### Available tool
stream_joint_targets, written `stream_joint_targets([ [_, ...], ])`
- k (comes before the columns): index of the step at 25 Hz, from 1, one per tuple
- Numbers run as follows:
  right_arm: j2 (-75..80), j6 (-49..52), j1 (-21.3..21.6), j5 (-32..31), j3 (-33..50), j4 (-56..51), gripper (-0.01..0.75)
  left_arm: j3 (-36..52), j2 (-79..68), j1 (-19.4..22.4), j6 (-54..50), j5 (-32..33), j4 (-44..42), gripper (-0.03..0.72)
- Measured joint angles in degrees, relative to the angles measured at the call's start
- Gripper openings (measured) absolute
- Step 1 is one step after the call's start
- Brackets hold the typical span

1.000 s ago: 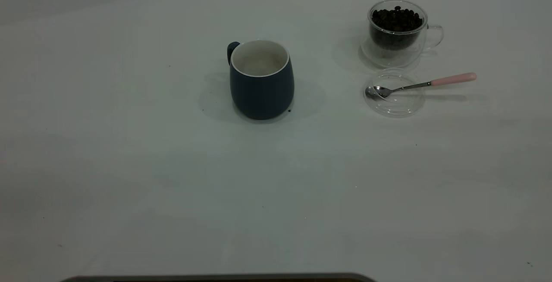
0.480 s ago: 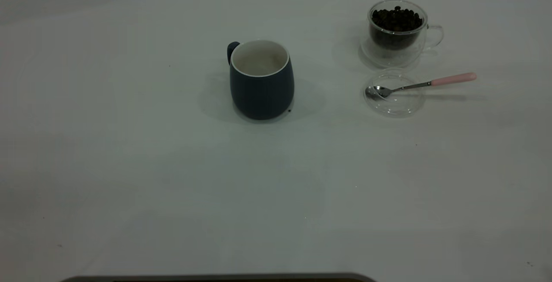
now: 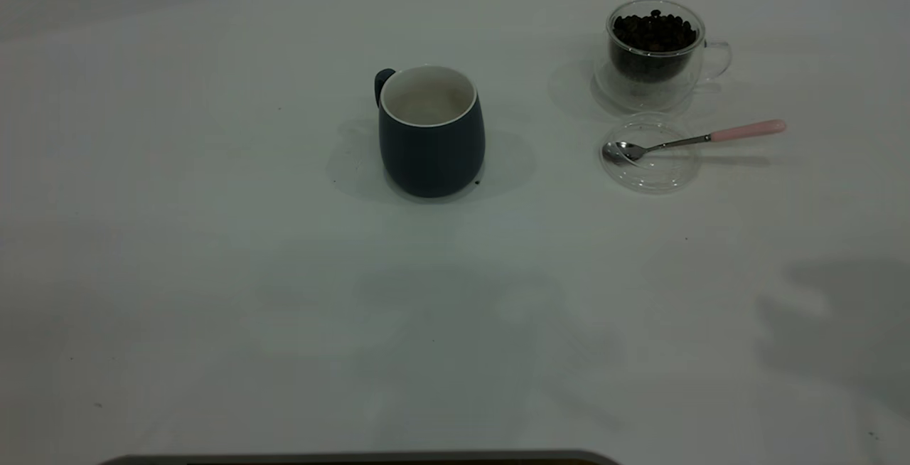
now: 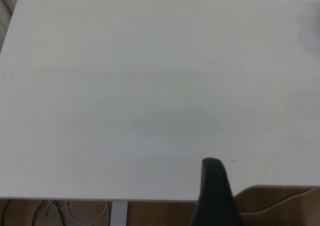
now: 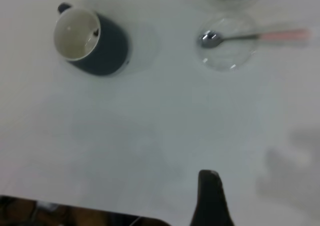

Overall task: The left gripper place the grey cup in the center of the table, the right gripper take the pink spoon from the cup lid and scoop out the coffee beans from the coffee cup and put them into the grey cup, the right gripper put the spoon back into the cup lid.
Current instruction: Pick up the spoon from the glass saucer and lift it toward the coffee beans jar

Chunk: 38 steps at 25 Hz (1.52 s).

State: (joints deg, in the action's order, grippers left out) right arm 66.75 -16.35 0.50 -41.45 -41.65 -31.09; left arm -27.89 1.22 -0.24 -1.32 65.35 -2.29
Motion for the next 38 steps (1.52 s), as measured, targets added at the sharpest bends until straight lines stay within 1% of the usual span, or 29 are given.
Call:
stream_joint_targets([
  [5,11.42,-5.81,0.06,1.1,-3.4,-6.0,0.587,0.0,0.0,0.0,0.0,0.0,0.0,0.586],
  [7,16.32,-7.81,0.96,1.0,-5.41,-7.95,0.587,0.0,0.0,0.0,0.0,0.0,0.0,0.586],
  [10,23.35,-12.13,4.38,-0.33,-8.01,-11.51,0.587,0.0,0.0,0.0,0.0,0.0,0.0,0.586],
  [12,27.86,-16.44,7.24,-2.08,-9.26,-14.76,0.587,0.0,0.0,0.0,0.0,0.0,0.0,0.586],
  [15,34.61,-23.93,11.5,-2.56,-9.91,-20.58,0.587,0.0,0.0,0.0,0.0,0.0,0.0,0.586],
  [19,43.06,-33.77,14.7,-2.8,-10.66,-28.26,0.587,0.04,0.0,0.0,0.0,0.0,0.0,0.586],
  [23,51.38,-38.84,15.25,-4.36,-15.07,-31.0,0.587,0.04,0.0,0.0,0.0,0.0,0.0,0.586],
  [27,59.74,-39.35,15.31,-7.55,-22.3,-31.05,0.587,0.04,0.0,0.0,0.0,0.0,0.0,0.586],
  [32,68.91,-39.24,15.31,-13.09,-31.15,-29.89,0.587,0.04,0.0,0.0,-0.07,0.0,0.0,0.586],
  [38,74.51,-38.93,15.31,-14.75,-36.44,-29.29,0.587,0.04,0.0,0.0,-0.07,0.0,0.0,0.586],
])
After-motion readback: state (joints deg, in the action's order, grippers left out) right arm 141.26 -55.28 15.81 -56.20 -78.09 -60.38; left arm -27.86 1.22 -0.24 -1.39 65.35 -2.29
